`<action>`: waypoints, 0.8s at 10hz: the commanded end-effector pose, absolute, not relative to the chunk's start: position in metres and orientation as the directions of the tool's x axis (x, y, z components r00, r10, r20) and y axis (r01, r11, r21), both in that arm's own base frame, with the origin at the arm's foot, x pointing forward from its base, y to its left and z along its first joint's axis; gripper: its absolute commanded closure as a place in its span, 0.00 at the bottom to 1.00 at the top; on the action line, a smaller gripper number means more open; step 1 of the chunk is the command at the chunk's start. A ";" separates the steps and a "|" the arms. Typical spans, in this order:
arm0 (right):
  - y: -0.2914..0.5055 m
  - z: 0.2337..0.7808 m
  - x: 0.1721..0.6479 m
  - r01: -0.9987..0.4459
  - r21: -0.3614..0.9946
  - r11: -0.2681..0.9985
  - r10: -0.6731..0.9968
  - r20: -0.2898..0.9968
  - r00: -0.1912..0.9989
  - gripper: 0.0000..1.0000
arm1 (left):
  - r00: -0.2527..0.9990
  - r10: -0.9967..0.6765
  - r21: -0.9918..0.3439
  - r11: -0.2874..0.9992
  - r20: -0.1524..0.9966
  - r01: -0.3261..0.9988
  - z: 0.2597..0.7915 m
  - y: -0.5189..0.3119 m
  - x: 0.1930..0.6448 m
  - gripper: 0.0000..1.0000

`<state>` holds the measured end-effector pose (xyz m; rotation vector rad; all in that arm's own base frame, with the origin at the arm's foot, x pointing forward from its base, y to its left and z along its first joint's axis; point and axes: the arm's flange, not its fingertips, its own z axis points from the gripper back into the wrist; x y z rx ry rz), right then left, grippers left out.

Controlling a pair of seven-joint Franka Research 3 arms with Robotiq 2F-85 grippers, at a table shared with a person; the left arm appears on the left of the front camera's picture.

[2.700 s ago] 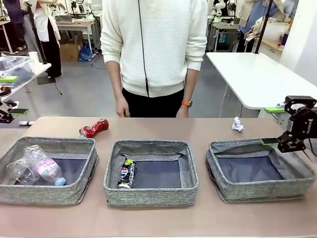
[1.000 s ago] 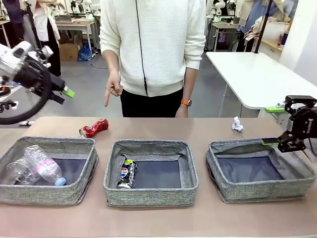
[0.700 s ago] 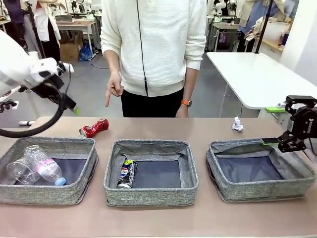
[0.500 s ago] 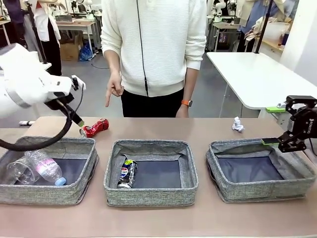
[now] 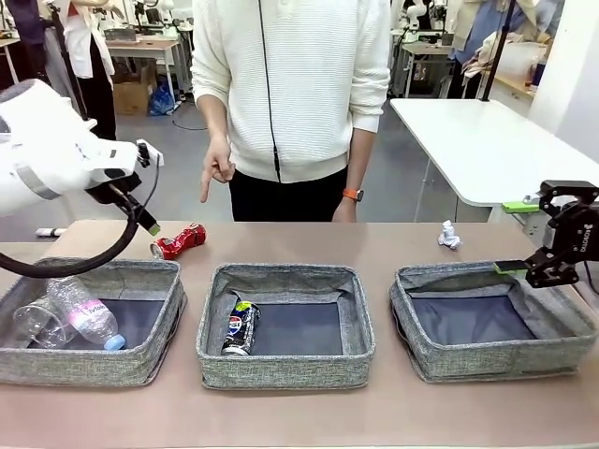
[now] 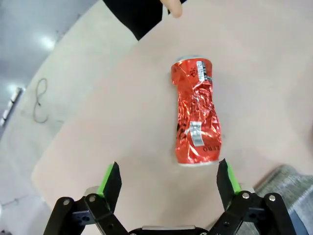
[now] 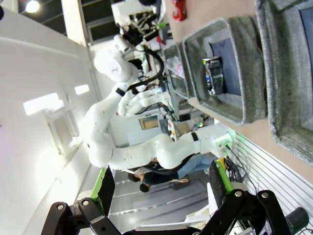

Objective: Sort the waste into the appropriate baskets.
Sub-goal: Pick up the waste item pointed out by the person.

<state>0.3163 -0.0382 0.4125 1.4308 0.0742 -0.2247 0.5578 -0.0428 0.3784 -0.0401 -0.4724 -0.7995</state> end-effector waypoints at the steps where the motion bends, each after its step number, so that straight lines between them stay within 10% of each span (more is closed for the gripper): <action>1: -0.040 0.412 0.310 0.176 0.977 0.122 -0.099 -0.165 0.981 0.00 | 0.593 -0.709 0.151 0.681 0.382 0.717 0.375 -0.054 0.583 0.00; 8: -0.040 0.412 0.310 0.176 0.977 0.122 -0.099 -0.165 0.981 0.00 | 0.574 -0.775 0.005 0.596 0.266 0.803 0.339 -0.096 0.651 0.00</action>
